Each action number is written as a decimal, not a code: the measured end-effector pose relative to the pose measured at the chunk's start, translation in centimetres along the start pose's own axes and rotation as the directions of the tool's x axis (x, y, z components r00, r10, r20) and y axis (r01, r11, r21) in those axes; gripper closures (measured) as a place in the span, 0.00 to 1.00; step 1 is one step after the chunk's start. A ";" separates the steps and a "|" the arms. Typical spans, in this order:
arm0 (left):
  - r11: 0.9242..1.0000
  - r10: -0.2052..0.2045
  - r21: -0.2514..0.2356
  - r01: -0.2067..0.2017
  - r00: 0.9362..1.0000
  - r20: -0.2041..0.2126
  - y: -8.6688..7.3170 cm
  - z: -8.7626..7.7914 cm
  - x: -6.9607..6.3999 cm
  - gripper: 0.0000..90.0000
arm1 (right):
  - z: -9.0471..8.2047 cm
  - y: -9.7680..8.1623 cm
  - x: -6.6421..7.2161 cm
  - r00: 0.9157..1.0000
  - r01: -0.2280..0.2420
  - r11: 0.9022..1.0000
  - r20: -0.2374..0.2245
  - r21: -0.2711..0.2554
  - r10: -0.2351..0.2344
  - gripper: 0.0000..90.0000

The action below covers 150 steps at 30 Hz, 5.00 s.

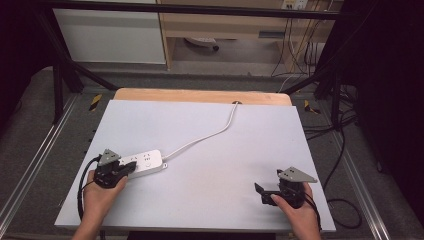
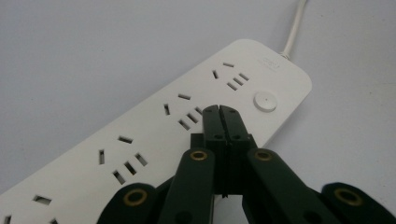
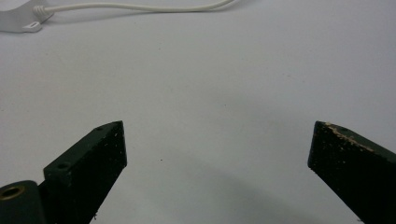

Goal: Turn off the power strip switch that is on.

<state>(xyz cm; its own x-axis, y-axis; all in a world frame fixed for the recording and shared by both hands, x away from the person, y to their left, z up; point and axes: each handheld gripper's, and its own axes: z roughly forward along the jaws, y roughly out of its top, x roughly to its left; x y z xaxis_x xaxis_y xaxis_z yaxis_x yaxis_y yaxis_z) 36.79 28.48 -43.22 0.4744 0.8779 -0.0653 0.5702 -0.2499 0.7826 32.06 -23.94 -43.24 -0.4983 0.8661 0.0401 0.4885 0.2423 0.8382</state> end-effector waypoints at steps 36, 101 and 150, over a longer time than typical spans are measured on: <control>0.999 -0.022 -0.024 0.023 1.000 0.013 -0.2 -0.3 0.3 1.00 | 0.0 0.0 0.0 1.000 0.005 1.000 0.001 0.001 -0.005 0.06; 0.993 -0.047 -0.110 0.051 0.998 0.039 -0.2 -0.8 0.6 1.00 | 0.0 0.1 0.0 1.000 -0.003 1.000 -0.002 0.000 0.003 0.05; 0.946 -0.022 -0.320 0.052 0.995 0.097 1.0 -3.3 -2.0 0.05 | 0.0 0.0 0.0 1.000 -0.003 1.000 -0.004 -0.007 0.003 0.05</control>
<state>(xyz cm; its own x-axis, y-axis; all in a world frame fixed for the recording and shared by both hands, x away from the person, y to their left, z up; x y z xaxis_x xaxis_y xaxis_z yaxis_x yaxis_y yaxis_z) 34.23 27.85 -40.26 0.5246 0.8393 -0.1425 0.3493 -0.0596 0.9351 32.06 -23.98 -43.21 -0.4996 0.8651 0.0452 0.4853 0.2363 0.8418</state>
